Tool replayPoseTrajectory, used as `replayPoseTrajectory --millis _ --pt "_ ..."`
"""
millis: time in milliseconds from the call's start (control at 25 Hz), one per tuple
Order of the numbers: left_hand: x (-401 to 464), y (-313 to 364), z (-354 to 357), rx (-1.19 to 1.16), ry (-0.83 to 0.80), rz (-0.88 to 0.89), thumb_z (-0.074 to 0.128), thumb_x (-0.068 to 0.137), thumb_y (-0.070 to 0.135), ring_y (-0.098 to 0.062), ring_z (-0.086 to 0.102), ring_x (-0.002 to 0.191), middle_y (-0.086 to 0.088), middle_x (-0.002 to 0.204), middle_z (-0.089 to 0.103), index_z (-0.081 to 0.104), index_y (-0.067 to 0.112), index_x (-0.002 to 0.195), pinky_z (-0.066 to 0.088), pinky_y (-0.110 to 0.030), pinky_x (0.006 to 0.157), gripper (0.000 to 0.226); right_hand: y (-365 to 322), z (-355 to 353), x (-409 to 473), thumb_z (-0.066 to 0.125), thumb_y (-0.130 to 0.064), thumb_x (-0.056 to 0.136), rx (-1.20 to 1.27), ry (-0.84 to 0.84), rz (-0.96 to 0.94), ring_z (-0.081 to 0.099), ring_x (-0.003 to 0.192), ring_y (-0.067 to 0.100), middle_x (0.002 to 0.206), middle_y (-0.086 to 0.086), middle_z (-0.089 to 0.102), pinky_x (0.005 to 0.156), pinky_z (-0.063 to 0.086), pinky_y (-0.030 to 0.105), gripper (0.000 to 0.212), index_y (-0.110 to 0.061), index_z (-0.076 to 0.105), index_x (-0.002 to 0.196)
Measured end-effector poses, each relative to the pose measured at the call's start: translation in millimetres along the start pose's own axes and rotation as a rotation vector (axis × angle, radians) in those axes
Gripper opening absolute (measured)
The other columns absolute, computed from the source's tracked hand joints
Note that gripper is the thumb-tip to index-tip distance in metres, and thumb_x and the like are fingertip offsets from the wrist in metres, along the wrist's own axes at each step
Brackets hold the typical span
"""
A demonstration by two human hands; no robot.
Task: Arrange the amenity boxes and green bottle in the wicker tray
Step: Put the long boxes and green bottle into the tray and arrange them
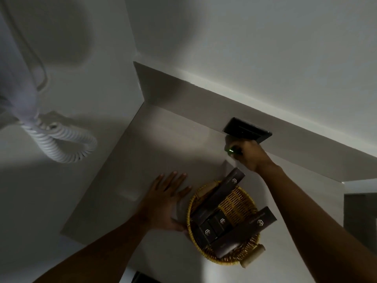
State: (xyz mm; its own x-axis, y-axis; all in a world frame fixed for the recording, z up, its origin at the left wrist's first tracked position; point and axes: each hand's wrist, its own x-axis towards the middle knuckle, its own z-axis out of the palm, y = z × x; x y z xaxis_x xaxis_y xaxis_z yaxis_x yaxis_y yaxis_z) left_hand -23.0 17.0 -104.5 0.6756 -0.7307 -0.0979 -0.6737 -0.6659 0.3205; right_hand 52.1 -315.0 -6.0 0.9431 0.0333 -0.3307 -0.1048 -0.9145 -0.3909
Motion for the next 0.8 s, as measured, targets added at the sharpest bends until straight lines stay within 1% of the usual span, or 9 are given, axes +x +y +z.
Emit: replayPoseTrajectory --millis 120,200,280,360,440,520,640,720,800 --pt "0.9 0.0 0.3 0.017 0.026 0.017 0.05 0.059 0.102 -0.034 0.01 0.159 -0.007 0.173 0.013 0.037 0.031 0.156 0.01 -0.059 0.123 0.122 6.6 -10.3 -49.2 0.07 -0.018 0.084 0.215 0.268 0.123 0.065 0.086 0.018 0.104 0.004 0.064 0.071 0.054 0.026 0.028 -0.015 0.057 0.108" --pt "1.5 0.0 0.8 0.013 0.062 0.043 0.05 0.062 0.102 -0.035 0.011 0.159 -0.008 0.172 0.014 0.041 0.029 0.156 0.012 -0.06 0.123 0.119 8.3 -11.5 -95.5 0.069 -0.02 0.085 0.29 0.373 0.151 0.063 0.079 0.01 0.098 -0.002 0.062 0.064 0.05 0.018 0.019 -0.019 0.058 0.101" --pt "1.9 0.4 -0.9 0.023 0.059 0.04 0.048 0.061 0.103 -0.034 0.012 0.158 -0.008 0.172 0.015 0.043 0.028 0.155 0.015 -0.062 0.123 0.12 5.7 -1.2 -136.8 0.071 -0.009 0.081 0.286 0.351 0.128 0.064 0.079 0.013 0.096 0.001 0.063 0.065 0.053 0.024 0.021 -0.018 0.062 0.099" --pt "2.6 1.1 -3.3 0.039 0.036 0.029 0.048 0.059 0.104 -0.033 0.014 0.158 -0.007 0.172 0.016 0.043 0.029 0.154 0.016 -0.061 0.122 0.121 -2.4 19.2 -160.3 0.072 0.001 0.075 0.236 0.242 0.103 0.064 0.081 0.019 0.098 0.004 0.064 0.071 0.056 0.031 0.03 -0.014 0.065 0.1" --pt "2.6 1.2 -4.2 0.046 0.028 0.026 0.048 0.06 0.104 -0.033 0.015 0.158 -0.007 0.172 0.017 0.042 0.03 0.155 0.016 -0.06 0.122 0.121 -12.9 41.0 -167.0 0.072 -0.005 0.077 0.168 0.147 0.125 0.063 0.086 0.02 0.103 0.005 0.065 0.074 0.054 0.029 0.032 -0.013 0.064 0.107" --pt "2.0 1.2 -4.7 0.056 0.034 0.034 0.047 0.06 0.103 -0.034 0.016 0.157 -0.007 0.172 0.018 0.042 0.03 0.155 0.018 -0.061 0.122 0.121 -22.7 58.0 -164.2 0.072 -0.011 0.08 0.074 0.126 0.156 0.061 0.089 0.026 0.104 0.009 0.066 0.073 0.05 0.032 0.033 -0.011 0.061 0.111" --pt "1.9 0.9 -4.0 0.053 0.045 0.037 0.048 0.06 0.103 -0.034 0.018 0.157 -0.007 0.171 0.02 0.043 0.029 0.155 0.021 -0.063 0.12 0.121 -30.9 74.6 -156.8 0.079 -0.017 0.073 -0.109 0.206 0.141 0.063 0.081 0.03 0.095 0.011 0.07 0.068 0.05 0.037 0.036 -0.011 0.063 0.104" --pt "1.6 1.2 -3.2 0.057 0.051 0.038 0.049 0.059 0.103 -0.034 0.017 0.157 -0.007 0.171 0.02 0.044 0.029 0.154 0.022 -0.064 0.12 0.121 -32.4 78.7 -154.0 0.078 -0.025 0.074 -0.175 0.249 0.15 0.063 0.084 0.028 0.097 0.006 0.072 0.075 0.049 0.04 0.032 -0.015 0.062 0.1" --pt "1.3 0.7 -3.0 0.062 0.064 0.041 0.049 0.058 0.103 -0.034 0.017 0.157 -0.007 0.171 0.019 0.045 0.029 0.154 0.022 -0.064 0.121 0.121 -30.3 80.0 -153.6 0.073 -0.029 0.077 -0.18 0.253 0.173 0.061 0.09 0.026 0.102 0.003 0.072 0.082 0.045 0.042 0.029 -0.017 0.062 0.102"
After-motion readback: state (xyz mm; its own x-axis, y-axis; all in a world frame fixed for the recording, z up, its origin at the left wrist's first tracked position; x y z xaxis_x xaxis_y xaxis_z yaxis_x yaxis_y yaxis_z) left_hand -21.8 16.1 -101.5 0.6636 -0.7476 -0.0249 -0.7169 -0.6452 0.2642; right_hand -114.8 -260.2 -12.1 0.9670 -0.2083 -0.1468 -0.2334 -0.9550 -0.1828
